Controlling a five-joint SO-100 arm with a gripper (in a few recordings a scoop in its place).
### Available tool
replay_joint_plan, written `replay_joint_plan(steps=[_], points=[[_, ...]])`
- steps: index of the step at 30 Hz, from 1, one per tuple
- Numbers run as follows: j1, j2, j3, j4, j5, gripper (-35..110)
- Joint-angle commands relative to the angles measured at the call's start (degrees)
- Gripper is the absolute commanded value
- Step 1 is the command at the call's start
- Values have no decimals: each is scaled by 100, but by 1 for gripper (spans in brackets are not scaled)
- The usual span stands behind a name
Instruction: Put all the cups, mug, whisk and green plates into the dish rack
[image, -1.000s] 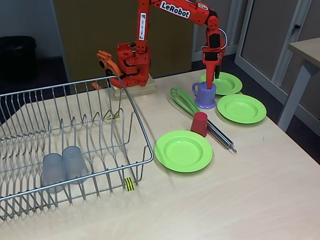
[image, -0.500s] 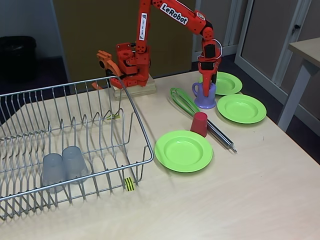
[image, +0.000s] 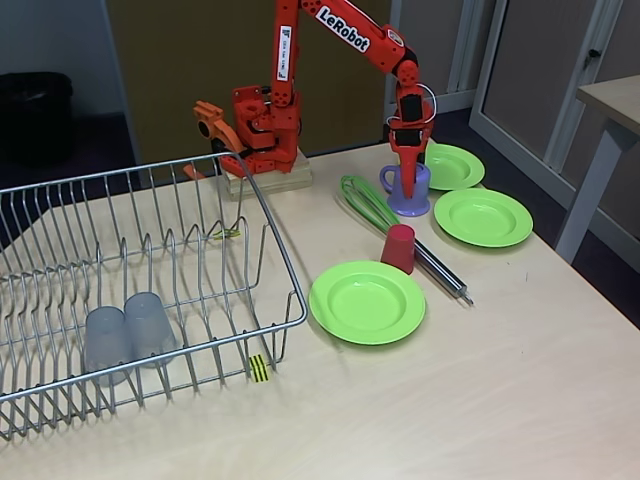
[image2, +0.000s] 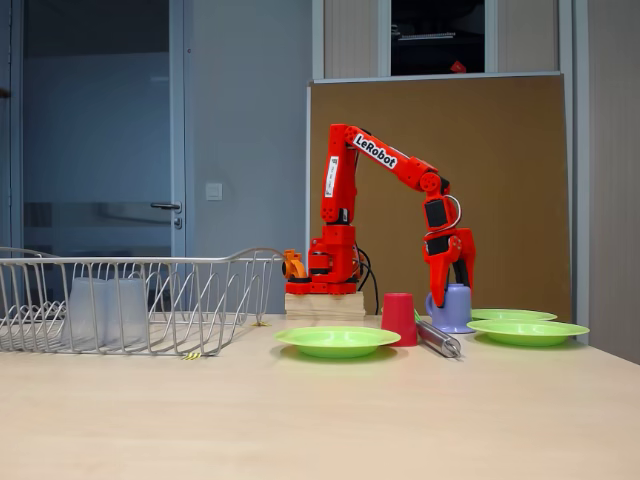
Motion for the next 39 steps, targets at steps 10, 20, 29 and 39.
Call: replay_joint_plan(steps=[10, 20, 29, 39], points=[[483, 492, -1635, 2399, -1099, 29], [1547, 817, -3138, 4430, -2821, 29], [3973, 2057, -3287, 5414, -6267, 28], [7128, 2276, -4034, 5660, -9993, 27]])
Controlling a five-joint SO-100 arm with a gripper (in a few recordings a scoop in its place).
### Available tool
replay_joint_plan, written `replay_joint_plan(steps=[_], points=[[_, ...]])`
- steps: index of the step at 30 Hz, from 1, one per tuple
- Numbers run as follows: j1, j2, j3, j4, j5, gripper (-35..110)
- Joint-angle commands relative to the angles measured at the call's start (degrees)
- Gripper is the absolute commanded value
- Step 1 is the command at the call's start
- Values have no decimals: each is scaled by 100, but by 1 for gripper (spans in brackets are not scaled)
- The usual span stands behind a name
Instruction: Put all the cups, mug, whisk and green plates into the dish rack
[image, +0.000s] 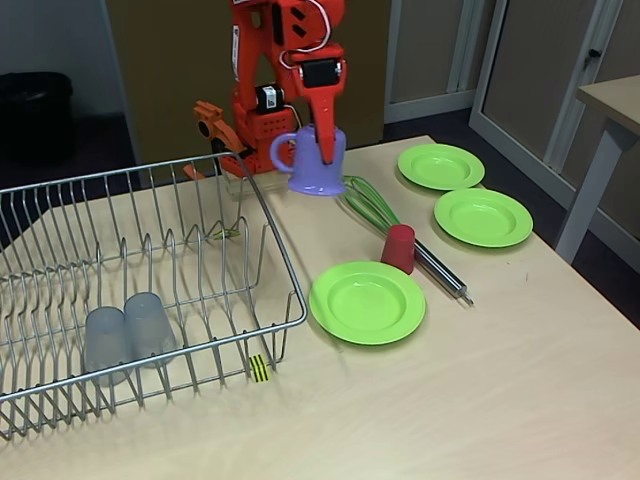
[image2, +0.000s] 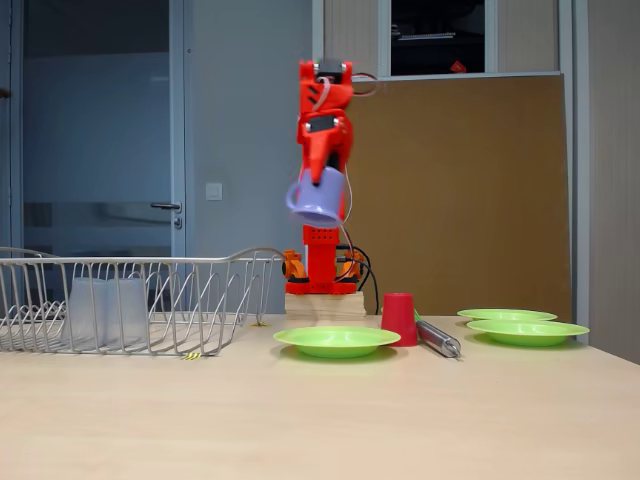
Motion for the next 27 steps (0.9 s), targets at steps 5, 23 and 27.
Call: replay_joint_plan(steps=[5, 23, 27], points=[[1951, -475, -940, -53, -1872, 27], [3015, -4500, -2979, -1046, -3111, 28], [2971, -4808, -2979, -1125, -3050, 28]])
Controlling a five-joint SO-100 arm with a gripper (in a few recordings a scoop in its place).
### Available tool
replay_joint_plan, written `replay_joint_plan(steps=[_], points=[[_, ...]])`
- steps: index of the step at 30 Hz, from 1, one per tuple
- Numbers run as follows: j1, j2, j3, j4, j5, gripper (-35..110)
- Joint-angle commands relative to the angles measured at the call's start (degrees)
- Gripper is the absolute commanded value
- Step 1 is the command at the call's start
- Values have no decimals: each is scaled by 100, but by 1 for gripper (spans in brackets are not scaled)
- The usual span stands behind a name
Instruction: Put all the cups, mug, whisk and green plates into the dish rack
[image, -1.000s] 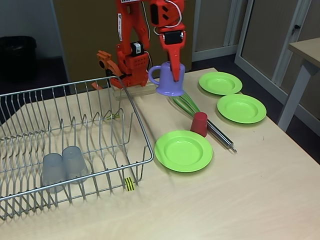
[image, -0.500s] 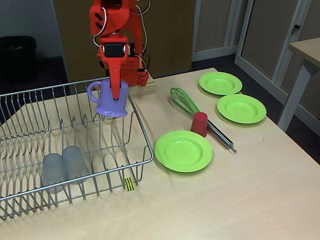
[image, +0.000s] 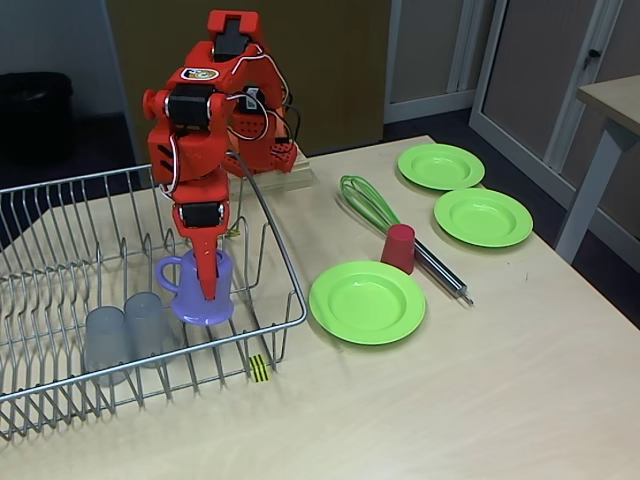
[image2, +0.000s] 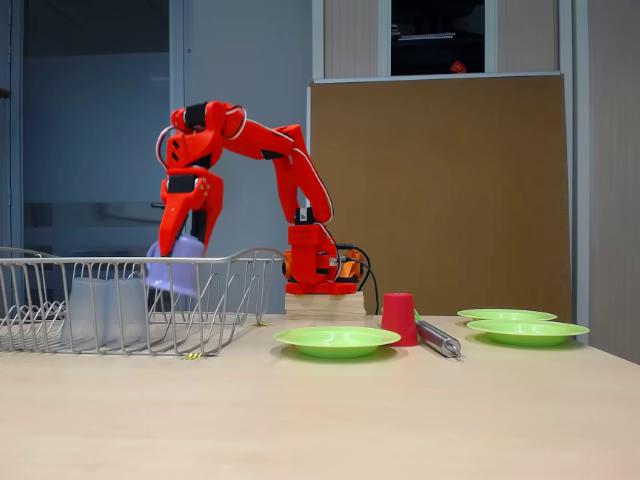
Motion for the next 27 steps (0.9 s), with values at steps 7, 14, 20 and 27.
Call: replay_joint_plan(steps=[7, 14, 20, 27], points=[[26, -343, -229, -141, 53, 28], [88, -800, -352, -211, 26, 28], [176, -1169, -554, -229, -26, 32], [281, -1371, -844, -132, 9, 42]])
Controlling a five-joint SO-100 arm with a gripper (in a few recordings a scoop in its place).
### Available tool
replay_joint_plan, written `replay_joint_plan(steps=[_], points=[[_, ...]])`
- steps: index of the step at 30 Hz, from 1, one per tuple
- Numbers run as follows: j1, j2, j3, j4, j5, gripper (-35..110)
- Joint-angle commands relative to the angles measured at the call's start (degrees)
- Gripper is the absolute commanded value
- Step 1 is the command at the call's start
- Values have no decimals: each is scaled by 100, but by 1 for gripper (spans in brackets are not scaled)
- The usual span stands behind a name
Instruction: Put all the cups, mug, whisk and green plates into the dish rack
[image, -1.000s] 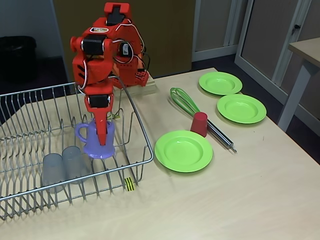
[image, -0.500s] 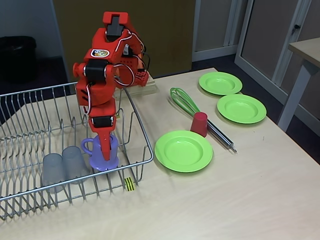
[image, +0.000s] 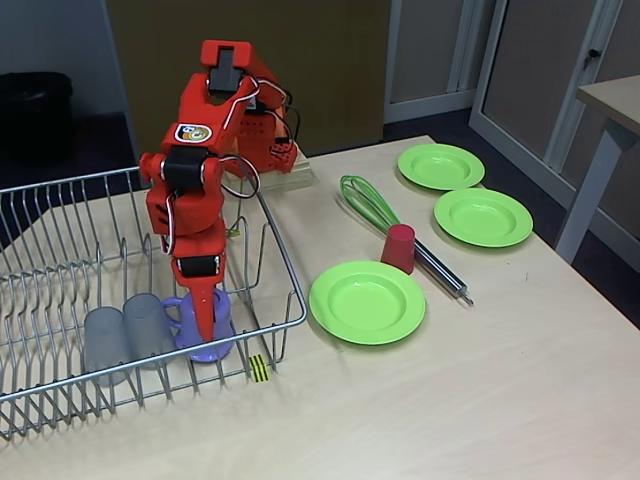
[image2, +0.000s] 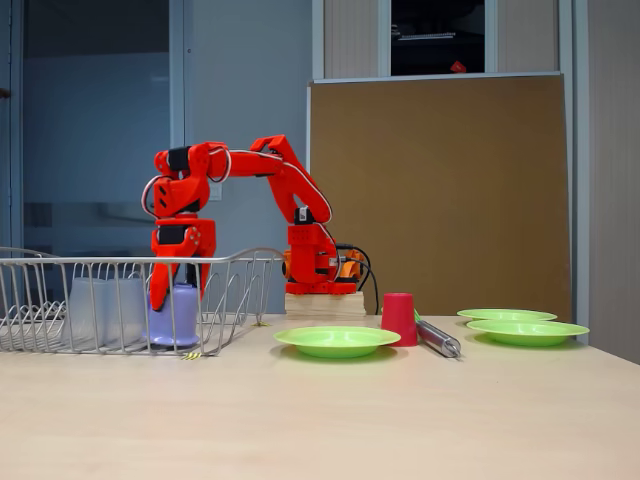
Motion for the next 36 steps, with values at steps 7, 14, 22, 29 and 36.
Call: replay_joint_plan(steps=[7, 14, 22, 29, 36], points=[[220, -79, -562, 387, -26, 42], [202, 79, -562, 580, -18, 43], [123, 475, -606, 870, -53, 43], [97, 606, -800, 1134, -114, 42], [79, 1072, -712, 1230, -211, 42]])
